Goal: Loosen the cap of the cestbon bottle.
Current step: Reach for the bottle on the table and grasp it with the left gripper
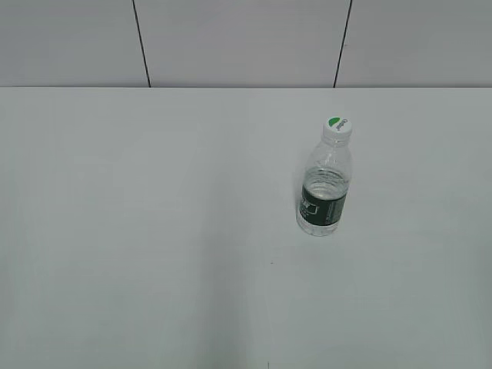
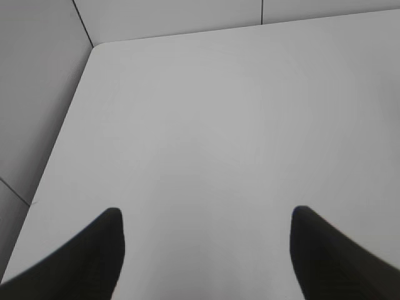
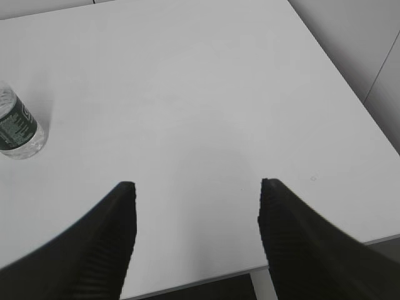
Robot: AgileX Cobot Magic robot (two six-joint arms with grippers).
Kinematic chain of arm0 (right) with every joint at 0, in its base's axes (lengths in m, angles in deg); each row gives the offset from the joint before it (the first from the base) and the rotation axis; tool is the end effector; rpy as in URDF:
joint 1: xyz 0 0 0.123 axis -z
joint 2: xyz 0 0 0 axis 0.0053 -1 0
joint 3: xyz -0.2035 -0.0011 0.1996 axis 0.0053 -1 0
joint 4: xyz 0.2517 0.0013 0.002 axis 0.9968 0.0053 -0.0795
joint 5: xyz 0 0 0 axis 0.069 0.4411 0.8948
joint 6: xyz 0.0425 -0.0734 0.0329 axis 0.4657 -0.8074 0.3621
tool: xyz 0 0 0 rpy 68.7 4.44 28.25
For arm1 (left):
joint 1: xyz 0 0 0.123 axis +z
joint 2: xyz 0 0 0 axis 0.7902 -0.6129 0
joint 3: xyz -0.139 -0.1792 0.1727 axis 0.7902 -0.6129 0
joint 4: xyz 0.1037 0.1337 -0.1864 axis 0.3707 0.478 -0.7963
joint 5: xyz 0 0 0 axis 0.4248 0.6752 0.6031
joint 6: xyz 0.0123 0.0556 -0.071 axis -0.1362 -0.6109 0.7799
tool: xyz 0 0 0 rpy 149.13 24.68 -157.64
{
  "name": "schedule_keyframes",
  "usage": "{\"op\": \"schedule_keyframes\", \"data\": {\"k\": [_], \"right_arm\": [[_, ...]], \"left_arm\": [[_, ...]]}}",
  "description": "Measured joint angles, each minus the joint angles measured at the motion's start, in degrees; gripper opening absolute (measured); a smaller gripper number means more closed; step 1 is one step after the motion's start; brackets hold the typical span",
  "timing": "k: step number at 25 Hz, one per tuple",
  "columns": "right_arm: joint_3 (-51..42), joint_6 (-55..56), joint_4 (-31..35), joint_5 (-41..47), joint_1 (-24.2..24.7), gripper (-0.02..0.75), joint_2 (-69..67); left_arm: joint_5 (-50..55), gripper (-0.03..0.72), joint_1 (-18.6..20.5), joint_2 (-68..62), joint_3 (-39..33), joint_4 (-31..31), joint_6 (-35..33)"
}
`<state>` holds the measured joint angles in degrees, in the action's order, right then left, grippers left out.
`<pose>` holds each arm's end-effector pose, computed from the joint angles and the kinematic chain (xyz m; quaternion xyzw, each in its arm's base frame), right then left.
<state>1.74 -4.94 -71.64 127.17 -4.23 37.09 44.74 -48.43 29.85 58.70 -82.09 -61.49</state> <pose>-0.0075 -0.0117 0.2760 0.0193 0.8570 -0.0181 0.5147 -0.0096 0.0041 0.2867 0.0010 0.8406 0.0670 0.5375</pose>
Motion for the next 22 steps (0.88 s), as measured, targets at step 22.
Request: {"op": "schedule_keyframes", "data": {"k": [22], "right_arm": [[0.0,0.0,0.0,0.0,0.0,0.479,0.0]], "left_arm": [[-44.9,0.456,0.0,-15.4,-5.8,-2.9,0.0]]}}
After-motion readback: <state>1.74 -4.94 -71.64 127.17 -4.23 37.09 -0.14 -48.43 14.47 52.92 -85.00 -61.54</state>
